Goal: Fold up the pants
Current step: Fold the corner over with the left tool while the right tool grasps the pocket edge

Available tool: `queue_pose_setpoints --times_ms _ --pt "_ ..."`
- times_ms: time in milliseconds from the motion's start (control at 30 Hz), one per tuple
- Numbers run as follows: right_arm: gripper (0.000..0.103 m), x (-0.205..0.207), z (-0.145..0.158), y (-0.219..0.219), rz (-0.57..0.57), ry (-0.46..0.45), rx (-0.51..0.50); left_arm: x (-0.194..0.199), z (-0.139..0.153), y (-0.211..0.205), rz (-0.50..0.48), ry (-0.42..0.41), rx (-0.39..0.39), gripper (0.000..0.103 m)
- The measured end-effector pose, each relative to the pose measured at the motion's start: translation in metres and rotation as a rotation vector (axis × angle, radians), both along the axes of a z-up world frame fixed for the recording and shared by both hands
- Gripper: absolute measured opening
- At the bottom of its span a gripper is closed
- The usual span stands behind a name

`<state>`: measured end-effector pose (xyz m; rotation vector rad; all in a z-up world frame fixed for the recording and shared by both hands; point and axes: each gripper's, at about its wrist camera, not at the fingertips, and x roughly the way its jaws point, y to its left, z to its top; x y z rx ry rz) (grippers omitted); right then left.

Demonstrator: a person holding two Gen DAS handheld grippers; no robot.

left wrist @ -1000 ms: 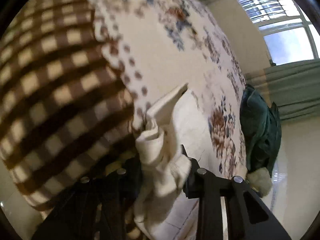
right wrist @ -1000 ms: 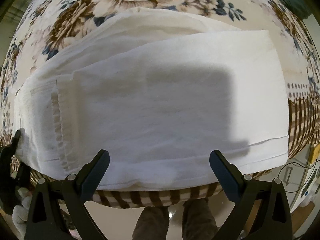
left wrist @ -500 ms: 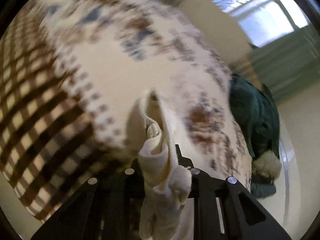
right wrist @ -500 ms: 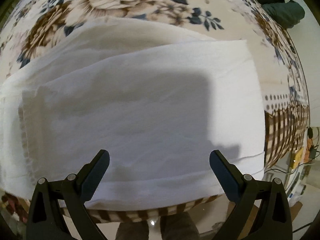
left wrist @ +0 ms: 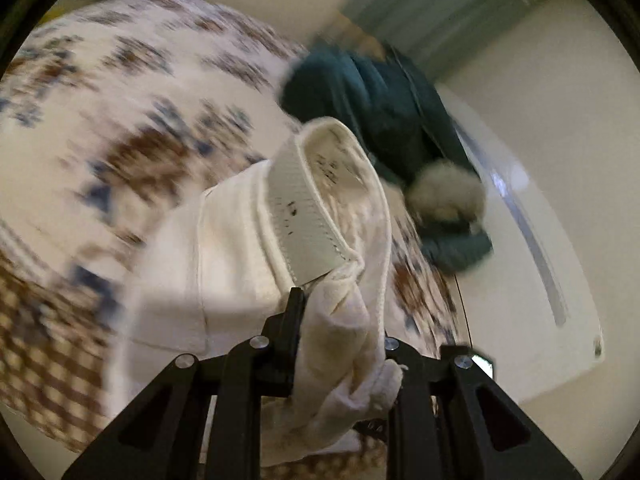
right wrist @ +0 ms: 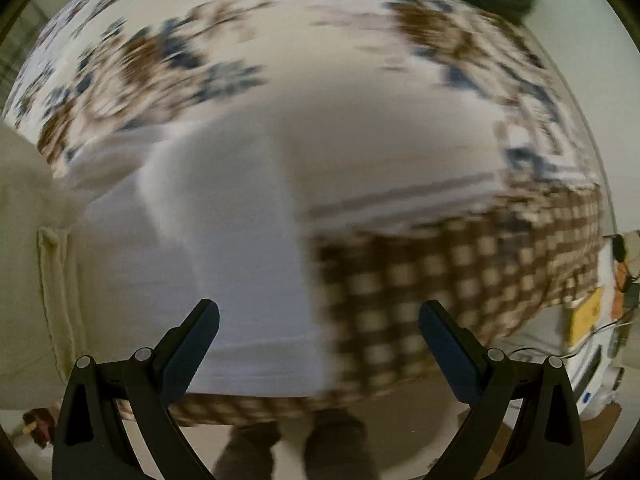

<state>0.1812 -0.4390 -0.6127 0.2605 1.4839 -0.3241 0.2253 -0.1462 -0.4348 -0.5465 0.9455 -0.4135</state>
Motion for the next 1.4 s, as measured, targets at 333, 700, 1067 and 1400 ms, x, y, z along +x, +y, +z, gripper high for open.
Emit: queue_pose_setpoints --times_ms 333,700,1067,1400 --pt "0.102 -0.065 -0.018 -0.148 -0.108 0.042 0.006 0.001 -0.081 -0.138 -0.179 0.207 0.237 0.017" --pt "0.102 -0.045 -0.013 -0.162 -0.175 -0.093 0.372 0.021 0.002 -0.122 -0.152 0.141 0.296 0.09" --pt "0.092 0.023 -0.049 -0.075 -0.13 -0.11 0.656 0.043 -0.047 0.026 0.12 0.262 0.528 0.09" --pt "0.009 0.023 0.003 -0.037 0.014 -0.248 0.465 0.049 -0.068 0.074 0.194 0.335 0.5 0.09"
